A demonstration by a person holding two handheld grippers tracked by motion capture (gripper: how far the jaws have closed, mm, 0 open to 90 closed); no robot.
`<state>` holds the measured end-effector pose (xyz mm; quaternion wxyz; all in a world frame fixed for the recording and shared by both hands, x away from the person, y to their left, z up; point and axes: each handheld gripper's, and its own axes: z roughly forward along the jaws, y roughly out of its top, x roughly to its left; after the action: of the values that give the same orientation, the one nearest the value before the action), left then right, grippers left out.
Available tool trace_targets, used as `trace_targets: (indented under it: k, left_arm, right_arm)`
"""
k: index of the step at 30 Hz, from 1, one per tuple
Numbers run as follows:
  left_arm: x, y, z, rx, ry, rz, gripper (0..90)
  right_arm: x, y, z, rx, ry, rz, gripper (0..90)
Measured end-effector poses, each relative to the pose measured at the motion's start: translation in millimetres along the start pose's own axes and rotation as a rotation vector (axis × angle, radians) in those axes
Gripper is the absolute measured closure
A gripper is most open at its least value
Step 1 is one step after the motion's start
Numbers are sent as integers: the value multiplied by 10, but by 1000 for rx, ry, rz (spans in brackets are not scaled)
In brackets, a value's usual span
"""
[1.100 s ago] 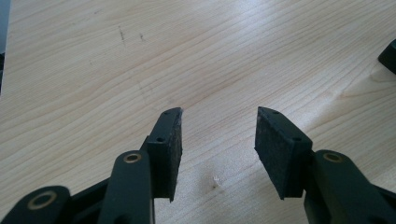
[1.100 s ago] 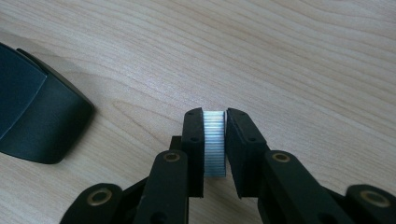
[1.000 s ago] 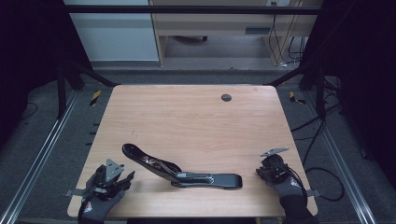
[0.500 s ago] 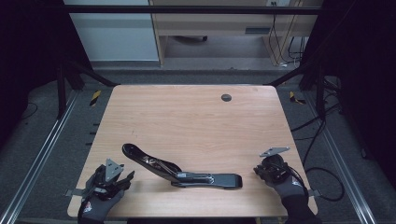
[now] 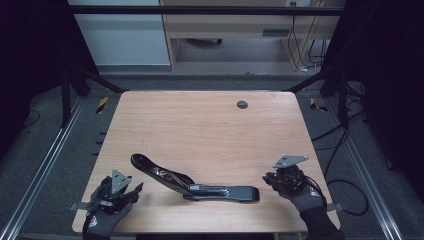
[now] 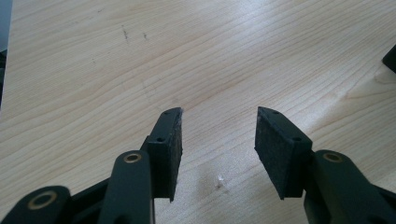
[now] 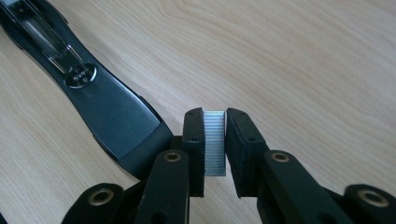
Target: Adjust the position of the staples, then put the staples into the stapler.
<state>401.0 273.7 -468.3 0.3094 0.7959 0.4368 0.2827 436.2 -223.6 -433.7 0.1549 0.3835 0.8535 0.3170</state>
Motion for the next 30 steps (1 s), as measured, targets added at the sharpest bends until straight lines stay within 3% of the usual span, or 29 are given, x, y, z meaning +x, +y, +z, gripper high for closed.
trace_targets:
  k: [12,20,30]
  left_arm:
    - [0,1,8,0,0,-4,510]
    - [-7,3,15,7,5,-4,510]
    - [-15,7,26,14,6,0,510]
  right_arm:
    - [59,281,-179,-72,69,-72,781]
    - [94,419,-162,-88,117,-152,781]
    - [155,576,-167,-104,172,-191,781]
